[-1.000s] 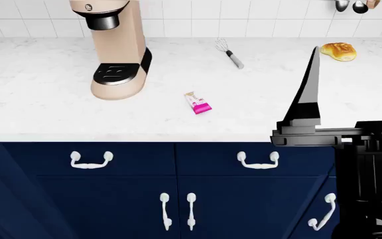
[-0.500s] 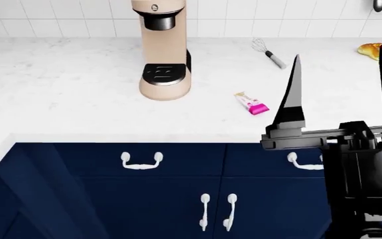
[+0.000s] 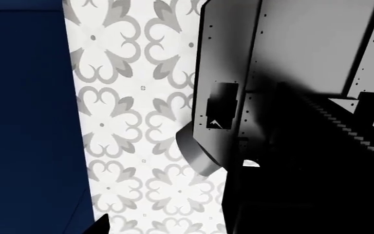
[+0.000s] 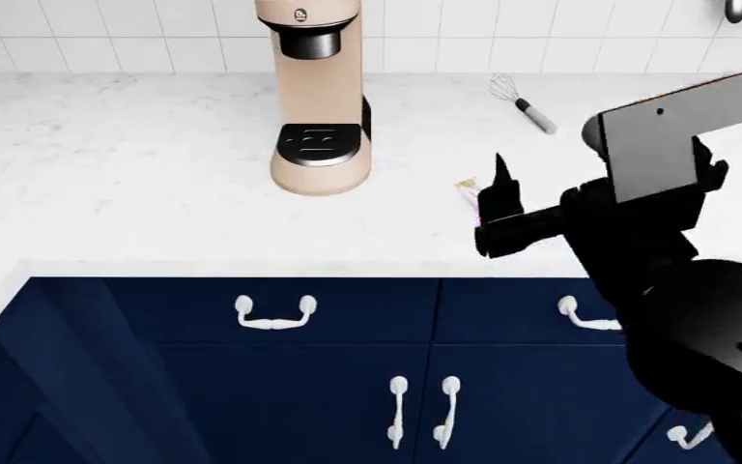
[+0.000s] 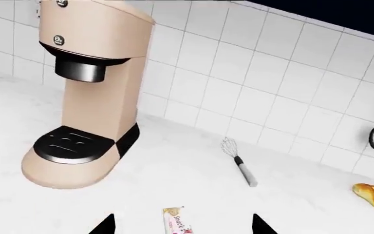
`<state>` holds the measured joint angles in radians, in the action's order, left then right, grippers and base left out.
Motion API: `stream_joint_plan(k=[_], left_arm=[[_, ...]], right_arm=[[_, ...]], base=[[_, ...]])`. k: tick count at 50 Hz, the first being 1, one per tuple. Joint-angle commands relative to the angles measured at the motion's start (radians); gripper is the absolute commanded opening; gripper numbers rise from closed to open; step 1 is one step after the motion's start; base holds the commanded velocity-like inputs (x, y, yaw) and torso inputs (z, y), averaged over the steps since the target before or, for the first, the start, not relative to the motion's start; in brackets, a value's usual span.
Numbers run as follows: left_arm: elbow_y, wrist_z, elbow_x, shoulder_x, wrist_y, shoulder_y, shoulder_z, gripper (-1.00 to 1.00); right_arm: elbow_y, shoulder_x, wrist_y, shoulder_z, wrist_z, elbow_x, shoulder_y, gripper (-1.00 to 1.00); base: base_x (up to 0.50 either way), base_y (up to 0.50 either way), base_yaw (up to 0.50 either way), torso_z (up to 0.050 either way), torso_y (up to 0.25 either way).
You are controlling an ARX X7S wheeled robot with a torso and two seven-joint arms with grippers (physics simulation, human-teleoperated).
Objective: Pick the cereal and bar from the counter and place them in the cabinets closest to them.
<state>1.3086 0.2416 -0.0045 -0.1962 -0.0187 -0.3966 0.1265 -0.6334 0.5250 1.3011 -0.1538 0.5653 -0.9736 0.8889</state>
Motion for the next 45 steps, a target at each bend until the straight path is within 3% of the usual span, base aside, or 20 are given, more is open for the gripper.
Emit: stream_joint_plan(k=[1,2,5,15,28,35,45], left_arm=[[0.000,0.017,0.001,0.002,-0.003,0.000,0.019,1.00],[0.000,0.017,0.002,0.002,-0.003,-0.001,0.019,1.00],[0.000,0.016,0.005,0.002,-0.006,-0.001,0.016,1.00],[0.000,0.004,0.006,0.001,-0.001,0.000,0.005,1.00],[0.000,0.007,0.009,0.000,-0.011,-0.001,-0.012,1.00],[0.000,-0.006,0.011,-0.001,-0.019,-0.002,-0.029,1.00],[0.000,-0.012,0.006,-0.002,-0.024,-0.003,-0.040,1.00]], right_arm=[[0.253,0.254,-0.075,-0.260,0.651,-1.377,0.320,1.00],[0.255,0.272,-0.106,-0.282,0.665,-1.504,0.321,1.00],[0.257,0.304,-0.138,-0.324,0.675,-1.594,0.311,1.00],[0.372,0.371,-0.092,-0.460,0.769,-1.738,0.546,1.00],[0.276,0.472,-0.131,-0.585,0.902,-1.922,0.763,1.00],[0.245,0.489,-0.149,-0.485,0.838,-1.913,0.805,1.00],[0.058,0.365,-0.158,-0.302,0.851,-1.559,0.815,1.00]], base=[[0.00,0.00,0.00,0.000,0.000],[0.00,0.00,0.00,0.000,0.000],[0.00,0.00,0.00,0.000,0.000],[0.00,0.00,0.00,0.000,0.000],[0.00,0.00,0.00,0.000,0.000],[0.00,0.00,0.00,0.000,0.000],[0.00,0.00,0.00,0.000,0.000]])
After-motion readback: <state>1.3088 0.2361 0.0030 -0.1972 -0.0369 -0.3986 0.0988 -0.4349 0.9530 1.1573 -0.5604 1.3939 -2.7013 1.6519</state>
